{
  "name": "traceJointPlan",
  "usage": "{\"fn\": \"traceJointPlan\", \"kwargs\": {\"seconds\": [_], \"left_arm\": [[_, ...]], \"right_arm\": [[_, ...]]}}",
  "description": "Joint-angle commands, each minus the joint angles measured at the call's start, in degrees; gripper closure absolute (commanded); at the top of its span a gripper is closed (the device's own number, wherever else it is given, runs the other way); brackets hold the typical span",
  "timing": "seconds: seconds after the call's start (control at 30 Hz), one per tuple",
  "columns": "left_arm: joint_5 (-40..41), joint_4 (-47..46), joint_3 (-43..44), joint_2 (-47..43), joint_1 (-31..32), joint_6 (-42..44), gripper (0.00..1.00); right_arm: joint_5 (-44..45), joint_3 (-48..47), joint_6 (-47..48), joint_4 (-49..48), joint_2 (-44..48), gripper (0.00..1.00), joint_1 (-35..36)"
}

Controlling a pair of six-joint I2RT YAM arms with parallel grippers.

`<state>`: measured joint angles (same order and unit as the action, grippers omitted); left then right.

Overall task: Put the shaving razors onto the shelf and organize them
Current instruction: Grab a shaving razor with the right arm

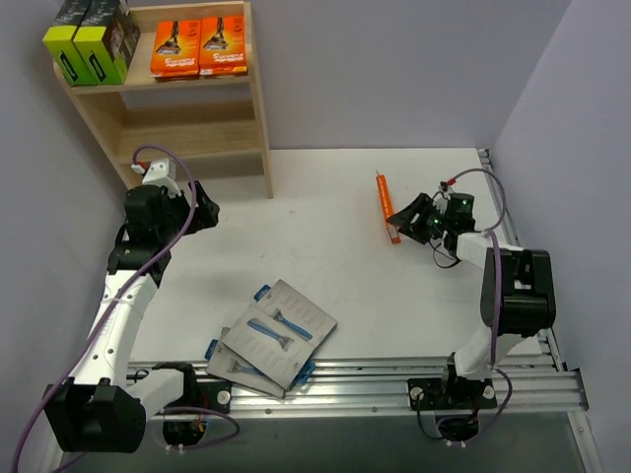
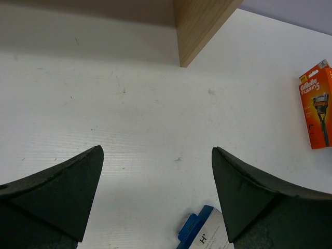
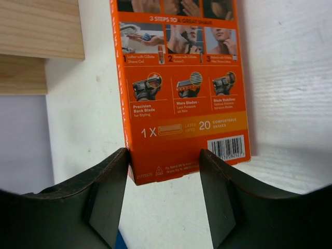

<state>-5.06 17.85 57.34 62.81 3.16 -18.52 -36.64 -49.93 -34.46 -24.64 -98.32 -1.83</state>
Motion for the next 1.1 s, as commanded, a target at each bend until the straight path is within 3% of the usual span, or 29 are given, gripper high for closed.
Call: {"fn": "traceJointPlan", "kwargs": {"seconds": [0.0,0.13,0.37,0.57,0.73,1.07], "left_arm": [[-1.1,-2.3,0.2,0.1,-0.3,-0.3,0.06],[-1.4,-2.3,0.3,0.6,-0.3,-0.5,0.06],[-1.6,-2.5,0.2,0.7,-0.3,-0.5,0.06],[-1.8,-2.5,0.1,0.9,-0.3,-0.5,0.06],[-1.9,-2.6,0.2,0.9,-0.3,-0.5,0.06],[-2.4,-2.6,0.1,1.0,-0.2,-0.8,0.06]], "right_arm": [[-2.8,5.7,-4.2,-0.1,2.3,0.58,-3.5],[-4.0,12.3,-10.3,-5.2,4.7,0.58,-11.2],[-4.0,14.2,-9.9,-5.3,4.4,0.56,-17.0],[-4.1,13.3,-8.9,-4.2,5.3,0.49,-17.2],[0.8,11.4,-5.5,1.2,8.3,0.34,-17.2],[9.0,3.1,-1.8,5.4,4.4,0.29,-16.4]]}}
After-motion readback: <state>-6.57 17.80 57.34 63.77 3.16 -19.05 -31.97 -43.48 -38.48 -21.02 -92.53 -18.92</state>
